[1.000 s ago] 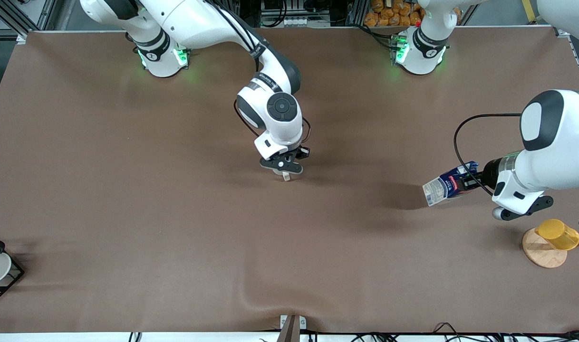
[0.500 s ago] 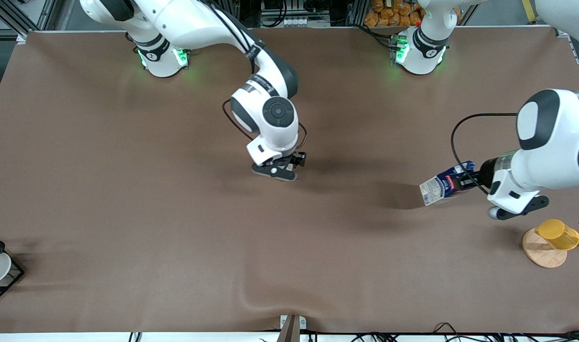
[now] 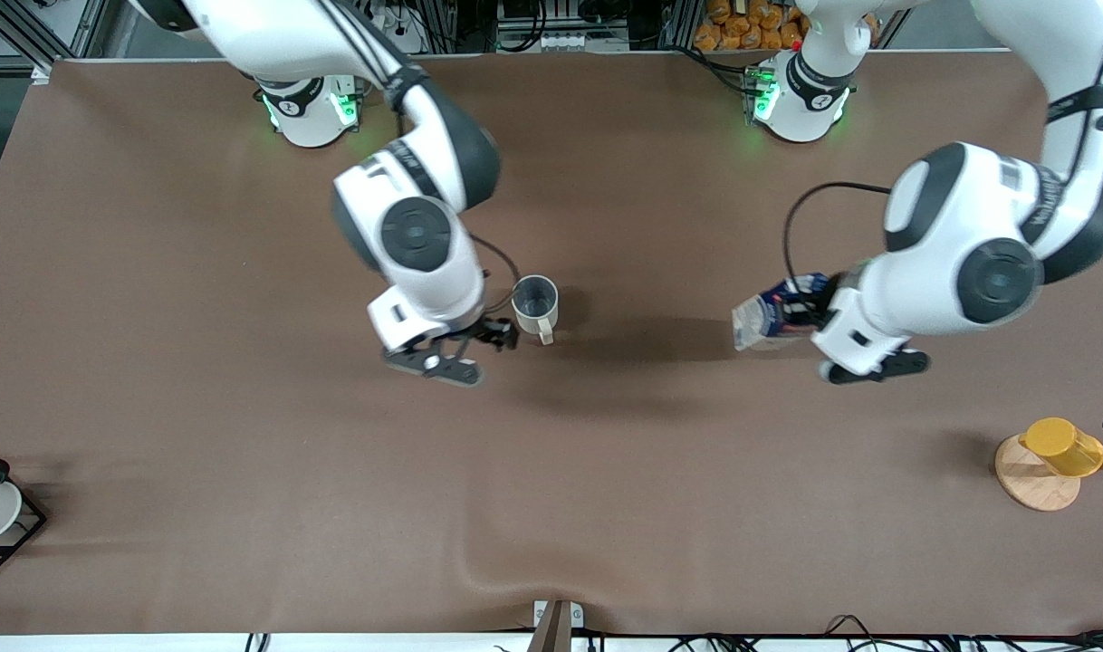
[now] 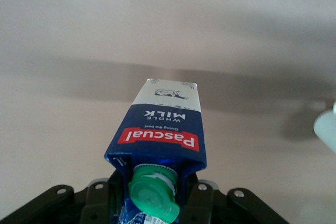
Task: Place milk next to cup
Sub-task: 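Release the mug and withdraw the right gripper while the left gripper approaches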
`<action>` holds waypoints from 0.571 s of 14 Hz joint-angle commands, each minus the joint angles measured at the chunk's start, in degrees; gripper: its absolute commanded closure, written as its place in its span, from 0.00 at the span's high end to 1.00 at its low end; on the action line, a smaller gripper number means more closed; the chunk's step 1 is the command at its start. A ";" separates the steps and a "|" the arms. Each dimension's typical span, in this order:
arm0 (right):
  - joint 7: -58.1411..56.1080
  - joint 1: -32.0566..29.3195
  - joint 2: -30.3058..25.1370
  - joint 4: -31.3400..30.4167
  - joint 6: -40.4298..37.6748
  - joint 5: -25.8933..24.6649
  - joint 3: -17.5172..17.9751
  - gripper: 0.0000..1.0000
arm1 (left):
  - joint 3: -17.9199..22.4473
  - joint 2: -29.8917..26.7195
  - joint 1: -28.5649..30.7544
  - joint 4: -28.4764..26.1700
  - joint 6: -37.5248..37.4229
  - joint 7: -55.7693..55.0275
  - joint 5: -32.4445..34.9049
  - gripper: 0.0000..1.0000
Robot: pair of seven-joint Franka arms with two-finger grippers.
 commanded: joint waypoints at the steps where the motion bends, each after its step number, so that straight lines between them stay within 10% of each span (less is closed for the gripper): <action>1: -6.49 -5.37 -1.86 -0.43 -0.65 0.51 1.28 1.00 | -2.06 -0.09 -4.71 -0.53 -1.52 -6.37 0.18 0.44; 8: -22.66 -15.47 -5.73 -0.43 -0.92 0.51 0.76 1.00 | -2.06 3.95 -23.26 -0.44 0.75 -26.50 -0.34 0.45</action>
